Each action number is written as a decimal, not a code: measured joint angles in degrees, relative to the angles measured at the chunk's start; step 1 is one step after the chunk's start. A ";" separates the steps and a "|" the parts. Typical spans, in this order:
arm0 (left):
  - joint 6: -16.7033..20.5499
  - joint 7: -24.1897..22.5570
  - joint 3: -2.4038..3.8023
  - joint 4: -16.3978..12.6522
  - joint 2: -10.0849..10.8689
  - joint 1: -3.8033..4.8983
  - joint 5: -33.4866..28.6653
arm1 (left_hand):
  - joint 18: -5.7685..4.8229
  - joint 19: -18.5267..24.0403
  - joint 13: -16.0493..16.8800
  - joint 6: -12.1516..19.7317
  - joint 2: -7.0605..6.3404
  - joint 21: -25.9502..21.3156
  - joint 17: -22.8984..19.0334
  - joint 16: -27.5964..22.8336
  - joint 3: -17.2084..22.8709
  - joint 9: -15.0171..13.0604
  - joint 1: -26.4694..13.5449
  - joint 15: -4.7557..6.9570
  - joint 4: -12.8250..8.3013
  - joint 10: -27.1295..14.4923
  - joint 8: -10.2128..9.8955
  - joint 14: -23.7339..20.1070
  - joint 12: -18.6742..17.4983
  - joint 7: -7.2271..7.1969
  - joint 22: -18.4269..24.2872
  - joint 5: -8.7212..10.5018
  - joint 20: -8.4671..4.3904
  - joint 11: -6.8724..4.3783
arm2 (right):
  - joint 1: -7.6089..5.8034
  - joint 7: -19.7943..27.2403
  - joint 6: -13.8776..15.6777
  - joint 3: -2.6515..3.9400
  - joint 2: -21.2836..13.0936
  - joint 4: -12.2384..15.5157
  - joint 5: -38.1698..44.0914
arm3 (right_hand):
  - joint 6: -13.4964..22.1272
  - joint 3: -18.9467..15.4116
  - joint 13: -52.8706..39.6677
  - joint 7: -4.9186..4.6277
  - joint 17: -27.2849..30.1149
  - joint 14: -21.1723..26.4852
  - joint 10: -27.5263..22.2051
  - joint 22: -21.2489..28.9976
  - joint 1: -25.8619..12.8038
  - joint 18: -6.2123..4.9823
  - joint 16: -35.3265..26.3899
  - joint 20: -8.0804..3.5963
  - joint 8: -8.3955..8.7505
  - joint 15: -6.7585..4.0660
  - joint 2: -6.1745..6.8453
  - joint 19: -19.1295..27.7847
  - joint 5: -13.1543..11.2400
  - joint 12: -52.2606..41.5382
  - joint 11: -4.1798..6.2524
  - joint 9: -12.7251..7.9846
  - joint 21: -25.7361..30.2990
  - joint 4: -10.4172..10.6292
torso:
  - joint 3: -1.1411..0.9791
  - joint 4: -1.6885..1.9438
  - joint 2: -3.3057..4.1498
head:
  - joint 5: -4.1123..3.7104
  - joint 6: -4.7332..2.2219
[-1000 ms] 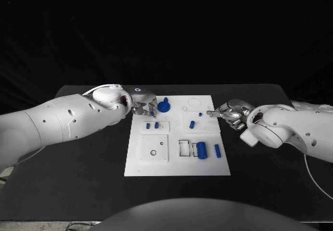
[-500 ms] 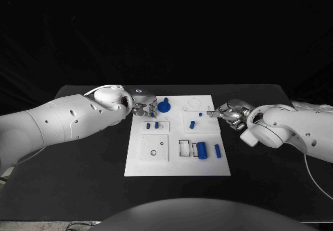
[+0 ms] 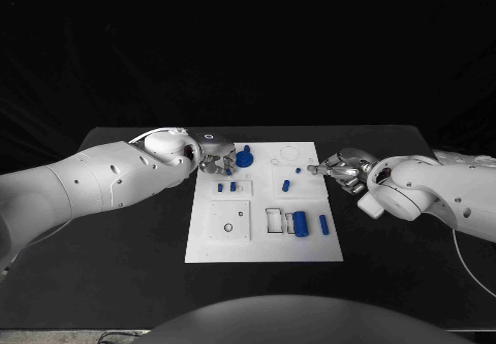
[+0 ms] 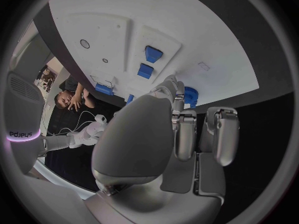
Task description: Assemble the parts on the task board
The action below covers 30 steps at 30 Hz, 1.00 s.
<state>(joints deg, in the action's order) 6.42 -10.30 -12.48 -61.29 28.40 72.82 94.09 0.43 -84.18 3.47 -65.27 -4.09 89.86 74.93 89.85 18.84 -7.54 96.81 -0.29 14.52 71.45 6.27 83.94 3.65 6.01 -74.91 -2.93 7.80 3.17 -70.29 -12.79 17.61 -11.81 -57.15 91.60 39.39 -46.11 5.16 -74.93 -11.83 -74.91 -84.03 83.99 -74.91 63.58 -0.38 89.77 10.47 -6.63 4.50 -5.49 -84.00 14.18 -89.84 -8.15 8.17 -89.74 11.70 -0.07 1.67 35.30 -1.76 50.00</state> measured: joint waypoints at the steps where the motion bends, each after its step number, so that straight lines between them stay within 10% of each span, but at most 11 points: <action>1: 0.01 0.00 0.00 0.05 -0.05 -0.01 0.03 | 0.00 0.00 -0.01 0.00 0.00 0.00 0.00 0.00 0.00 0.00 0.00 0.00 0.00 0.00 0.00 0.00 0.00 0.00 0.00 -0.06 0.00 0.00 | 0.00 0.00 0.00 0.00 0.00 0.01 0.00 | 0.00 0.00 0.00 0.00 0.00 0.00 0.00 0.00 0.00 0.00 0.00 0.00 0.00 0.00 0.00 0.00 0.00 0.00 0.00 0.00 0.00 0.00 | 0.00 0.00 0.00 | -0.02 0.00; 30: -0.48 0.31 0.02 0.90 -0.47 -0.06 0.85 | 0.01 0.00 0.00 0.19 0.22 0.00 -0.01 0.00 0.15 0.03 0.22 0.00 0.16 0.02 -0.33 0.00 -0.18 -0.19 0.00 -0.21 0.00 -0.02 | 0.00 -0.07 -0.03 0.00 -0.04 0.10 -0.02 | 0.00 0.00 0.02 0.00 0.01 0.00 0.00 0.01 0.00 0.00 0.00 0.00 0.00 0.00 0.00 0.00 0.00 0.00 0.00 0.04 0.00 0.00 | -0.02 -0.03 -0.02 | -0.09 -0.01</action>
<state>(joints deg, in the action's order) 5.93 -9.99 -12.46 -60.39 27.93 72.76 94.93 0.44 -84.18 3.47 -65.08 -3.87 89.86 74.92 89.85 18.99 -7.51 97.03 -0.29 14.69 71.47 5.93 83.94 3.47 5.82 -74.91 -3.14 7.79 3.15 -70.29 -12.86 17.58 -11.81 -57.19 91.70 39.38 -46.11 5.16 -74.91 -11.83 -74.90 -84.03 83.99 -74.90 63.58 -0.39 89.77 10.46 -6.63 4.50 -5.49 -84.00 14.18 -89.84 -8.14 8.21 -89.74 11.70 -0.09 1.64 35.28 -1.85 50.00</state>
